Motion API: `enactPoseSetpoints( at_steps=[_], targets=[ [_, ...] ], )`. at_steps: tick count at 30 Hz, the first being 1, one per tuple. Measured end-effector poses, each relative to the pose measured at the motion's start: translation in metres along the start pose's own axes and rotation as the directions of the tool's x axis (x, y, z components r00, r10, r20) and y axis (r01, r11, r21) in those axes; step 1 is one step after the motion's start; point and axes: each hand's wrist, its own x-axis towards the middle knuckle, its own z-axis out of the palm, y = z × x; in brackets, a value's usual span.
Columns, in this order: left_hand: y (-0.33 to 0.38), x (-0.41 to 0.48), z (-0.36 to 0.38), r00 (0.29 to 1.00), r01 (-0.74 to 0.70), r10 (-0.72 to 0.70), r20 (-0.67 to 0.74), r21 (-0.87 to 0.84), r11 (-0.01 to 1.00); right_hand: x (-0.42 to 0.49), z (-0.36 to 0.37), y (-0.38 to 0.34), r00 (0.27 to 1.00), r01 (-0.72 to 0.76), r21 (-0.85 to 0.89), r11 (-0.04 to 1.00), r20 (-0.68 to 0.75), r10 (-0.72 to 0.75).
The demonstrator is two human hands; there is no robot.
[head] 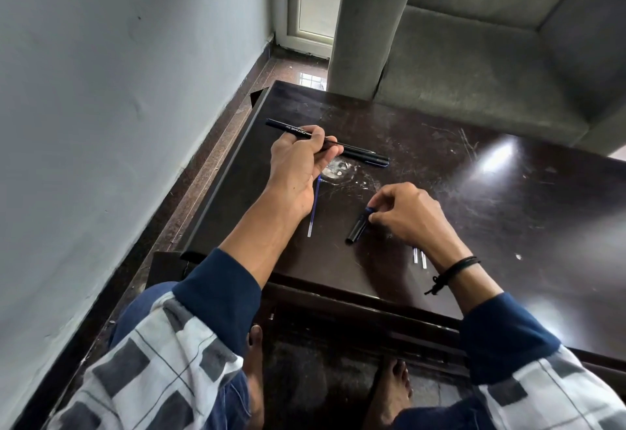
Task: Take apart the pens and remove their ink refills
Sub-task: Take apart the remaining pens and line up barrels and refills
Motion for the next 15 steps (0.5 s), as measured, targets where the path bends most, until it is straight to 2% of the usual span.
enactPoseSetpoints(
  at_steps=[6,10,12,15],
  targets=[
    [-0.0004,-0.0014,0.0,1.0,0.008,-0.009,0.017,0.013,1.0,-0.0013,0.0027,0.0014,1.0,0.004,-0.136,0.991,0.013,-0.002],
    [0.0,-0.0027,0.0007,0.999,0.011,-0.012,0.031,0.025,1.0,-0.001,0.0024,0.0019,1.0,0.023,-0.138,0.99,0.0,-0.024],
    [-0.0004,-0.0035,0.0017,0.999,0.014,-0.015,0.045,0.03,0.999,-0.0015,0.002,0.0007,0.993,0.071,-0.043,0.997,-0.087,-0.074],
    [-0.0038,-0.0056,0.0036,0.997,0.022,-0.027,0.077,0.054,0.998,-0.0023,-0.0005,-0.0073,0.978,0.123,0.258,0.958,-0.194,-0.073]
  ],
)
